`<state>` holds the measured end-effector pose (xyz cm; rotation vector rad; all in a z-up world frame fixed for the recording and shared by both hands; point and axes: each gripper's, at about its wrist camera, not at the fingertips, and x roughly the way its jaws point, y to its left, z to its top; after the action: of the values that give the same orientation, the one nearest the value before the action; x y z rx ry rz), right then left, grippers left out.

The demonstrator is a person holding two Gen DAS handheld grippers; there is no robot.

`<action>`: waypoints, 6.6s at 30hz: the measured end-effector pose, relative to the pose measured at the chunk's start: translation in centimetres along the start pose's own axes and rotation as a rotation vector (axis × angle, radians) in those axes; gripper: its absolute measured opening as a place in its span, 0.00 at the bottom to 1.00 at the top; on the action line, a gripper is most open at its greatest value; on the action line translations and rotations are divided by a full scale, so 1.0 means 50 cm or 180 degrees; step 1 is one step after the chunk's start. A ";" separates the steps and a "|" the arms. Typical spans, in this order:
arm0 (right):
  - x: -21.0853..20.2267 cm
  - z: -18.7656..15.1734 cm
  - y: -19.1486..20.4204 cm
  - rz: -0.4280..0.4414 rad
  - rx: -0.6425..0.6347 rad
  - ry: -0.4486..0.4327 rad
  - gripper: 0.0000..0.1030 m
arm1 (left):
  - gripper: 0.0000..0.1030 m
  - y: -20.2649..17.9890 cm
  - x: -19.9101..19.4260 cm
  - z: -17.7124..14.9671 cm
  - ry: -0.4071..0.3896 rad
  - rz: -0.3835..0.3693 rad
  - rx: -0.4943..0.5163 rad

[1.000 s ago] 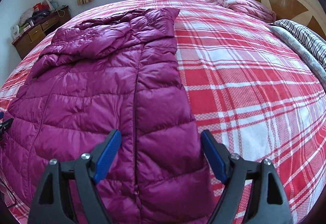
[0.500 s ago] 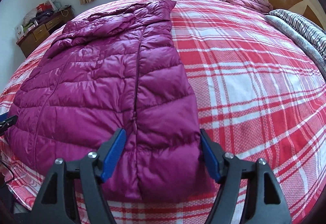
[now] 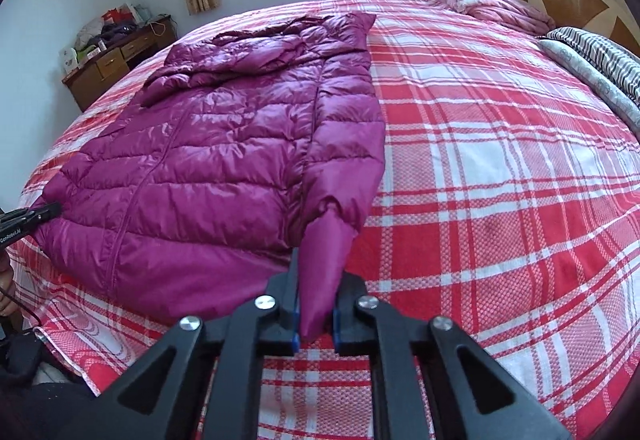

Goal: Fold large clothes
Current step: 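Close both tools on the jacket hem, then lift the hem with both tools and fold it toward the collar, then lay the hem on the jacket and open both tools, then press the folded jacket flat with both open tools, then reach the left tool to the jacket edge and close on it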

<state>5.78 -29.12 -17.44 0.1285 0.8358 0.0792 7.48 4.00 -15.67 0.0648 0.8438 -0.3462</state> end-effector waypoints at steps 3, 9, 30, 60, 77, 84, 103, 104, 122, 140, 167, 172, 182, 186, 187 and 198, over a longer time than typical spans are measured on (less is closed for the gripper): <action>-0.048 0.012 0.010 0.0098 -0.0021 -0.0172 0.11 | 0.05 0.008 -0.053 0.012 -0.0178 -0.0081 0.0014; -0.167 0.025 0.029 0.0223 -0.0089 -0.0591 0.11 | 0.04 0.022 -0.163 0.021 -0.0436 -0.0253 0.0034; -0.197 0.201 0.047 -0.0102 -0.0153 -0.1490 0.08 | 0.04 0.013 -0.154 0.223 -0.1056 0.0351 0.0343; 0.222 0.450 -0.067 -0.0652 0.0079 -0.0682 0.08 | 0.25 0.076 0.284 0.498 -0.0518 0.0813 0.0240; 0.298 0.520 -0.043 -0.0705 0.0027 -0.0517 0.13 | 0.90 -0.054 0.240 0.463 -0.1210 0.1442 0.0686; 0.239 0.500 -0.022 -0.0680 0.0284 -0.0867 0.89 | 0.90 -0.028 0.360 0.464 -0.0749 0.1797 0.0458; 0.413 0.485 0.086 -0.0640 -0.0035 -0.0205 0.78 | 0.92 -0.086 0.283 0.489 -0.1007 0.1601 0.0539; 0.418 0.484 0.082 -0.0653 -0.0020 -0.0185 0.78 | 0.92 -0.087 0.304 0.494 -0.0925 0.1623 0.0564; 0.445 0.472 0.077 -0.0678 0.0077 -0.0047 0.86 | 0.93 -0.005 0.487 0.506 -0.0159 0.1755 0.0202; 0.471 0.473 0.080 -0.0857 0.0018 0.0149 0.89 | 0.95 0.009 0.514 0.507 -0.0002 0.1635 0.0128; 0.414 0.394 0.212 -0.0804 -0.0471 -0.0098 0.90 | 0.96 0.008 0.514 0.502 -0.0059 0.1676 0.0127; 0.433 0.396 0.207 -0.0824 -0.0478 0.0027 0.93 | 0.96 0.007 0.505 0.501 -0.0080 0.1677 0.0126; 0.416 0.388 0.198 -0.0790 -0.0439 0.0034 0.94 | 0.96 0.072 0.319 0.397 -0.0213 0.1595 -0.0203; 0.348 0.352 0.210 -0.0755 -0.0431 -0.0126 0.94 | 0.96 0.117 0.256 0.332 -0.0188 0.1679 -0.0364; 0.324 0.338 0.214 -0.0696 -0.0420 -0.0177 0.94 | 0.96 0.127 0.244 0.317 -0.0173 0.1655 -0.0448; 0.320 0.253 0.230 -0.0897 -0.0638 -0.0167 0.94 | 0.96 0.122 0.253 0.245 0.0004 0.1201 -0.0829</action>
<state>25.66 -16.86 -19.14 -0.1754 0.7820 -0.1052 26.03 3.93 -17.40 -0.0187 0.8521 0.1190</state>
